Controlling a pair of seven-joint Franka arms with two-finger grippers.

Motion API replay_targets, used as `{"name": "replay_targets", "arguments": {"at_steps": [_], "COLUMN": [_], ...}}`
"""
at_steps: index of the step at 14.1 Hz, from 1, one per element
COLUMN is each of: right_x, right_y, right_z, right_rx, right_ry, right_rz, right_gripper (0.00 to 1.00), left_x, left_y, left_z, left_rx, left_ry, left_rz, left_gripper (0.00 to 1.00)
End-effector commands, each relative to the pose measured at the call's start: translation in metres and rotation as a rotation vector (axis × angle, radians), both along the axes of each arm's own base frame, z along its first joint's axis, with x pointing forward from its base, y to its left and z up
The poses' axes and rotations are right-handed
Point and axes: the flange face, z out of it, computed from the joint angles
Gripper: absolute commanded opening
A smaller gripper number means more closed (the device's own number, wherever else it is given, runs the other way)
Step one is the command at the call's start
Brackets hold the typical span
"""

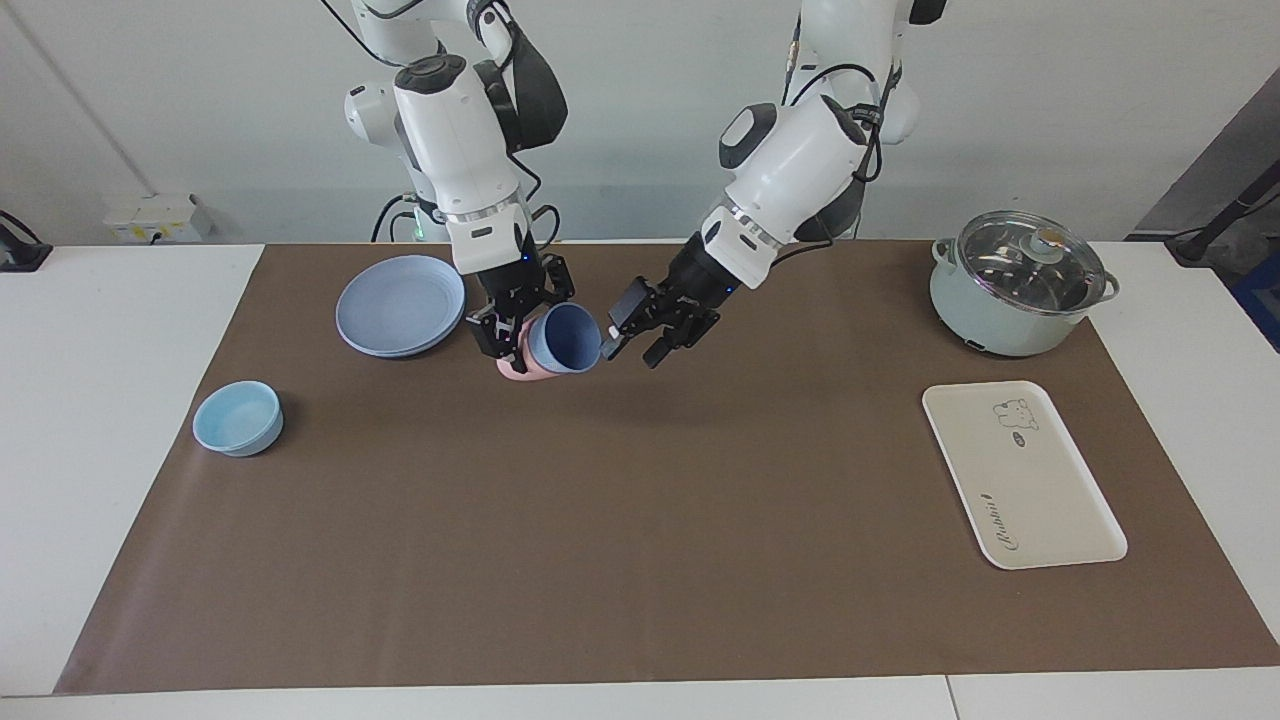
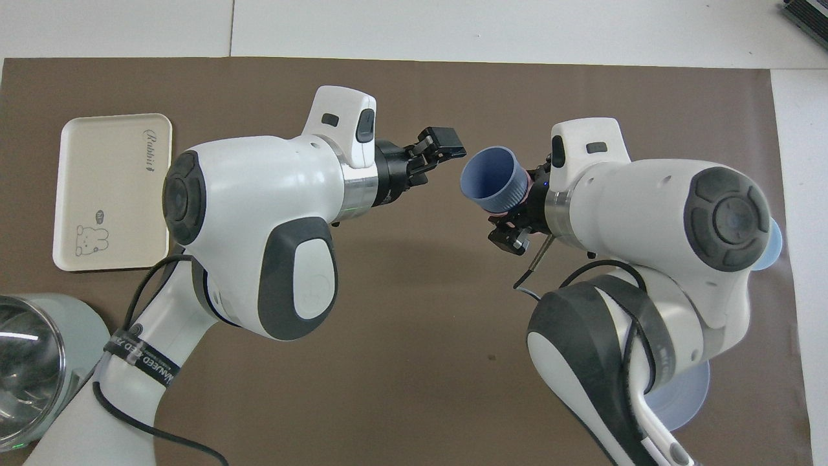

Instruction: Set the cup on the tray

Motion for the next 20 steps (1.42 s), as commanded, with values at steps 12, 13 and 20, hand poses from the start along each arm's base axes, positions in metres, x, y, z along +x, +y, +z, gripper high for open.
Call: {"name": "replay_targets", "arguments": {"at_steps": [12, 13, 20], "right_x": [0.004, 0.004, 0.005], "right_y": [0.007, 0.007, 0.004], "right_z": [0.002, 0.002, 0.002], "right_rx": [-0.038, -0.037, -0.034], "right_ry": [-0.004, -0.006, -0.011], "right_rz": [0.003, 0.003, -0.003], "right_gripper": [0.0, 0.0, 0.0], "left_x": [-0.014, -0.006, 0.079], "left_y": [-0.013, -0.005, 0.093], "left_z": [-0.001, 0.005, 0.032], "left_rx": [0.038, 0.056, 0.185], "left_ry": [0.02, 0.015, 0.013], "left_rz": [-0.064, -0.071, -0.026], "left_gripper": [0.0, 0.0, 0.0]}}
